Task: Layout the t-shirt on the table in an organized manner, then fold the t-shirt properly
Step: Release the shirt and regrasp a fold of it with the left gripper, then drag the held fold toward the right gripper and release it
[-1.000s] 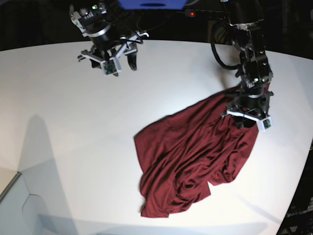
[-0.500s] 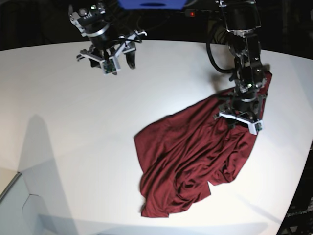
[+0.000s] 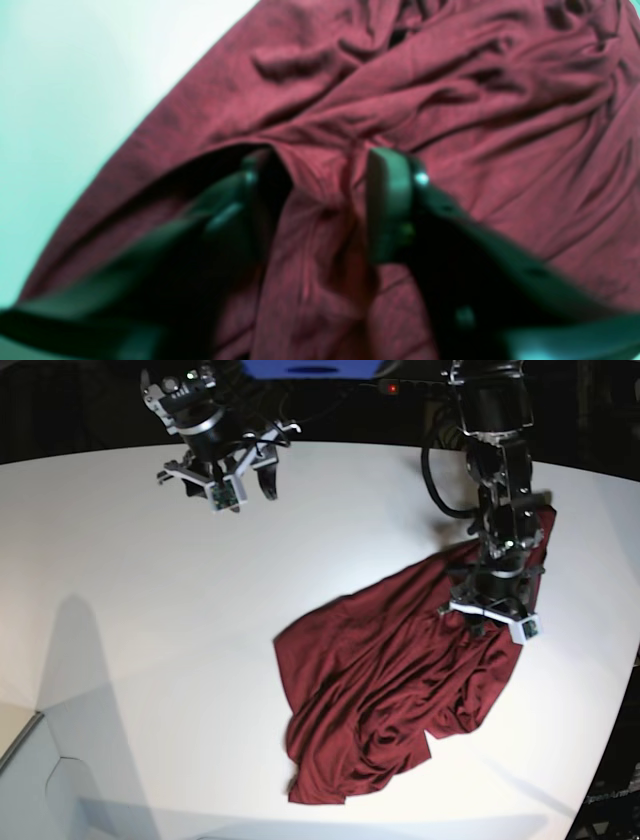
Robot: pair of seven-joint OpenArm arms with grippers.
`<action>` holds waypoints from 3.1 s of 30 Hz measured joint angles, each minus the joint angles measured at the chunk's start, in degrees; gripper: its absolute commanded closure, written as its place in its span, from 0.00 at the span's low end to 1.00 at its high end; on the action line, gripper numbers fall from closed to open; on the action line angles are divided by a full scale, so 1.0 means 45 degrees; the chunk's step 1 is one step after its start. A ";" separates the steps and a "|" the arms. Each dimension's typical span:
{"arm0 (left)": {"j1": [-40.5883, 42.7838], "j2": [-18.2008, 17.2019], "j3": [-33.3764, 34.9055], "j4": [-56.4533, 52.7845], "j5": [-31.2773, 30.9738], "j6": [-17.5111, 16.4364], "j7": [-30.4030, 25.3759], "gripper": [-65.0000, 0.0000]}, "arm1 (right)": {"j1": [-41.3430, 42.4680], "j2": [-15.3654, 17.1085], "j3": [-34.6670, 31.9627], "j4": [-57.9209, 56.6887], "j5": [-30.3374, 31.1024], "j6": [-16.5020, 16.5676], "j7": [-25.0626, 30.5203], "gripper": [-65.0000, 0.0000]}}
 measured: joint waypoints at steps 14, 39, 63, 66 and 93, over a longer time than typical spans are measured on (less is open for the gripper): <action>0.0782 0.1248 0.0311 0.3847 0.0092 0.0175 0.0141 0.99 | -0.0019 0.0097 0.0005 -0.0019 0.0000 0.0000 0.0000 0.52; 0.1807 0.1423 0.8612 0.5678 0.0223 0.0238 0.0131 0.94 | -0.0121 -0.0049 0.4760 0.0019 0.0034 0.0000 0.0087 0.52; 0.1753 -0.1695 0.7553 0.5158 0.0087 0.0112 0.0010 0.34 | -0.0107 -0.0418 0.4571 0.0034 0.0029 0.0000 0.0078 0.52; 0.1996 -0.1661 0.7650 0.5158 0.0073 0.0097 0.0136 0.34 | -0.0102 -0.0432 0.4129 0.0034 0.0049 0.0000 0.0097 0.52; 0.2793 -0.1987 0.7626 0.2516 0.0175 0.0097 -0.0136 0.39 | 0.0214 -0.0423 0.3677 0.0049 0.0044 0.0000 0.0005 0.52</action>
